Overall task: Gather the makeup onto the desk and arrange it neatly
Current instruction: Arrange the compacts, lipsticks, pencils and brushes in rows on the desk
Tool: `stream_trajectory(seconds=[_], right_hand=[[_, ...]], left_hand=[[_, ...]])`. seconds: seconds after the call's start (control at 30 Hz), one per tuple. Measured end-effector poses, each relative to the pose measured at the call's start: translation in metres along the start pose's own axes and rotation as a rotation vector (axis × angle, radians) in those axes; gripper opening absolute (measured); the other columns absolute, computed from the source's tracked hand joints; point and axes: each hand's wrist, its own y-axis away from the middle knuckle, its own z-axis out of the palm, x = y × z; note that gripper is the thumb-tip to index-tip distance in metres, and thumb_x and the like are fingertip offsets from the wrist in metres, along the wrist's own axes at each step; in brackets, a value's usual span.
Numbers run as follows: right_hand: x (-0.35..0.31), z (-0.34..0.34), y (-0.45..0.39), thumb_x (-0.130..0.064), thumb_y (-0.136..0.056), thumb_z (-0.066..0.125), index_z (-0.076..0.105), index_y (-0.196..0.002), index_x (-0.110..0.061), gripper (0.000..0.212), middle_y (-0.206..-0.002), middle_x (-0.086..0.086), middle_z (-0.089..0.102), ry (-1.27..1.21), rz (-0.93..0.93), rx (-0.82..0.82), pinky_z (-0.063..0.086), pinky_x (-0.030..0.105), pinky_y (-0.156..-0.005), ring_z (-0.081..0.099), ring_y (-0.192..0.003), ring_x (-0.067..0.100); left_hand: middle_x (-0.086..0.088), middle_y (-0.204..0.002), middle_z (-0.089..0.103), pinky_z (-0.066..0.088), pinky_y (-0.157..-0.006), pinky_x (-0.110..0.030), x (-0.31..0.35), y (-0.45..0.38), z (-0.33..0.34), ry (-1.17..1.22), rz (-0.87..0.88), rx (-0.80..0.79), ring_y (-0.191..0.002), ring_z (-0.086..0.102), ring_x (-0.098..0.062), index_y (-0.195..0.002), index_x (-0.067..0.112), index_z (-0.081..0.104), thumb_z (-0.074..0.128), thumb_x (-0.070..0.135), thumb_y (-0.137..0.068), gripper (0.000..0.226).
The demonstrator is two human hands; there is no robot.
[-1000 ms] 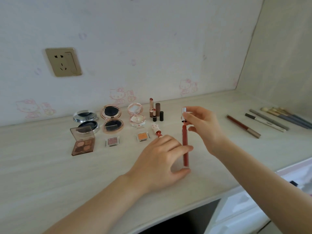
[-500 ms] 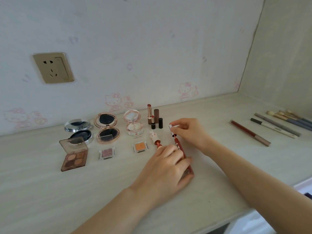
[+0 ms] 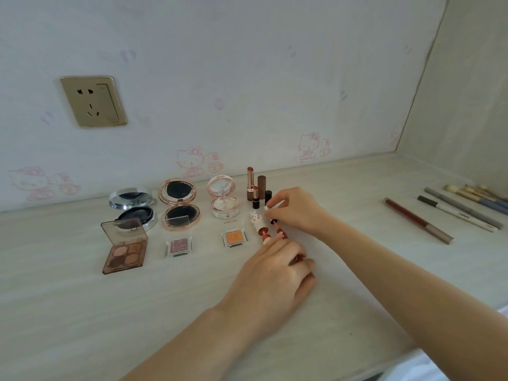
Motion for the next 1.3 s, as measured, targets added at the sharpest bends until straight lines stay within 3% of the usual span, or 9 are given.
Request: stream_trajectory(seconds=[0.3,0.43,0.53,0.67,0.87,1.03,1.13,1.3], right_hand=[[-0.002,0.006,-0.007,-0.026,-0.081,0.069,0.072,-0.095,-0.018,0.016,-0.076,-0.013,0.059,0.136,-0.045,-0.013,0.035,0.007,-0.060,0.055,-0.080,0.005],[-0.003,0.003,-0.006,-0.027,-0.083,0.067,0.072,-0.086,-0.021,0.009,-0.071,-0.017,0.059,0.142,-0.050,-0.015,0.036,0.009,-0.059,0.055,-0.078,0.005],[-0.004,-0.004,-0.002,-0.022,-0.085,0.060,0.073,-0.091,-0.017,0.015,-0.082,-0.008,0.066,0.158,-0.054,-0.016,0.041,0.012,-0.064,0.059,-0.086,0.011],[-0.005,-0.022,0.014,-0.020,-0.089,0.056,0.070,-0.103,-0.015,0.021,-0.101,-0.002,0.069,0.158,-0.046,-0.043,0.048,0.025,-0.083,0.062,-0.096,0.015],[0.018,-0.060,0.058,-0.026,-0.091,0.056,0.066,-0.114,-0.019,0.026,-0.110,-0.003,0.068,0.340,-0.085,-0.048,0.045,0.022,-0.091,0.061,-0.105,0.013],[0.050,-0.096,0.099,-0.031,-0.095,0.051,0.058,-0.123,-0.023,0.031,-0.122,-0.006,0.062,0.559,-0.111,0.013,0.044,0.026,-0.095,0.055,-0.113,0.012],[0.068,-0.116,0.120,-0.032,-0.096,0.048,0.056,-0.125,-0.025,0.031,-0.124,-0.008,0.058,0.632,-0.086,0.049,0.040,0.020,-0.092,0.054,-0.112,0.011],[0.099,-0.142,0.138,-0.032,-0.096,0.049,0.055,-0.126,-0.026,0.032,-0.126,-0.007,0.056,0.678,-0.027,0.148,0.045,0.027,-0.093,0.053,-0.113,0.013]], left_hand=[[0.001,-0.105,0.058,0.028,-0.111,-0.028,-0.002,0.001,0.003,0.054,-0.020,0.026,-0.103,0.051,-0.018,-0.106,0.015,0.070,0.042,0.031,-0.097,0.033],[0.001,-0.106,0.059,0.034,-0.106,-0.029,-0.003,0.001,0.006,0.074,-0.020,0.051,-0.104,0.051,-0.018,-0.108,0.015,0.069,0.048,0.029,-0.095,0.029],[0.002,-0.111,0.060,0.037,-0.101,-0.027,-0.005,0.001,0.006,0.070,-0.007,0.051,-0.108,0.051,-0.017,-0.109,0.015,0.069,0.049,0.030,-0.094,0.029],[0.002,-0.115,0.062,0.035,-0.106,-0.027,-0.006,0.001,0.007,0.069,0.005,0.062,-0.115,0.050,-0.016,-0.114,0.015,0.067,0.052,0.031,-0.094,0.030],[0.009,-0.124,0.057,0.026,-0.109,-0.020,-0.006,0.002,0.005,0.106,0.004,0.057,-0.124,0.043,-0.008,-0.122,0.020,0.063,0.047,0.038,-0.096,0.035],[0.008,-0.115,0.064,0.041,-0.098,-0.030,0.003,-0.014,0.003,0.127,0.010,0.095,-0.115,0.052,-0.012,-0.112,0.018,0.068,0.053,0.025,-0.093,0.025],[0.006,-0.117,0.064,0.037,-0.098,-0.023,0.014,-0.036,0.005,0.128,0.016,0.075,-0.118,0.050,-0.012,-0.117,0.018,0.066,0.050,0.023,-0.094,0.029],[0.005,-0.127,0.060,0.038,-0.100,-0.026,0.034,-0.094,0.022,0.176,0.013,-0.005,-0.124,0.044,-0.011,-0.125,0.019,0.060,0.046,0.025,-0.096,0.033]])
